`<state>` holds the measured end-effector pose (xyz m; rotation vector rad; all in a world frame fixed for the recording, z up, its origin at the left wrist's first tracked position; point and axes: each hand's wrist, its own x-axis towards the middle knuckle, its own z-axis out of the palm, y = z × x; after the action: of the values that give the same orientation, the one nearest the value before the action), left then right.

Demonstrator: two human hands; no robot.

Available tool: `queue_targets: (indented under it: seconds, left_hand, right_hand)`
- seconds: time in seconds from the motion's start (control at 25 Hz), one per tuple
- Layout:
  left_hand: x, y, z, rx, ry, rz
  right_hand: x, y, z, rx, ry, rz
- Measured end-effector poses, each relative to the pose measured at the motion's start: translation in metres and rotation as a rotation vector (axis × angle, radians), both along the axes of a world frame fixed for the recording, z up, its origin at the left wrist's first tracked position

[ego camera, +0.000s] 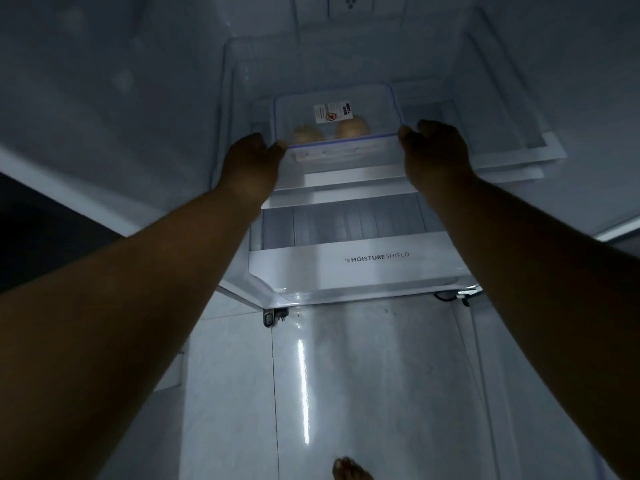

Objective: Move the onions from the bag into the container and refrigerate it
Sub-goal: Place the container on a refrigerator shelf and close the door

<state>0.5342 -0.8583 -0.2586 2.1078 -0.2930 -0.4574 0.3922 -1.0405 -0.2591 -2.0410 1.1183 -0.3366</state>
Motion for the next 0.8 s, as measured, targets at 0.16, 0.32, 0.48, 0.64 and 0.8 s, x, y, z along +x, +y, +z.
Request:
queue_targets:
  seconds: [0.16, 0.32, 0.48, 0.64, 0.8]
  left_hand:
    - [-0.054, 0.054, 0.017, -0.085, 0.052, -0.022]
    - [-0.133, 0.116, 0.055, -0.052, 0.138, -0.161]
    - [-0.224, 0.185, 0.116, -0.007, 0.175, -0.359]
    - [-0.305, 0.237, 0.183, 0.007, 0.109, -0.565]
    - [-0.370, 0.246, 0.238, -0.048, -0.008, -0.890]
  right_hand:
    - [-0.072, 0.048, 0.022, -0.044, -0.070, 0.026]
    - [-0.155, 0.123, 0.068, 0.018, -0.092, -0.001]
    - [-0.256, 0.215, 0.133, 0.051, -0.011, -0.006]
    - [-0.370, 0.313, 0.187, 0.148, 0.053, -0.140]
    - [-0.474, 0.395, 0.221, 0.195, 0.057, -0.347]
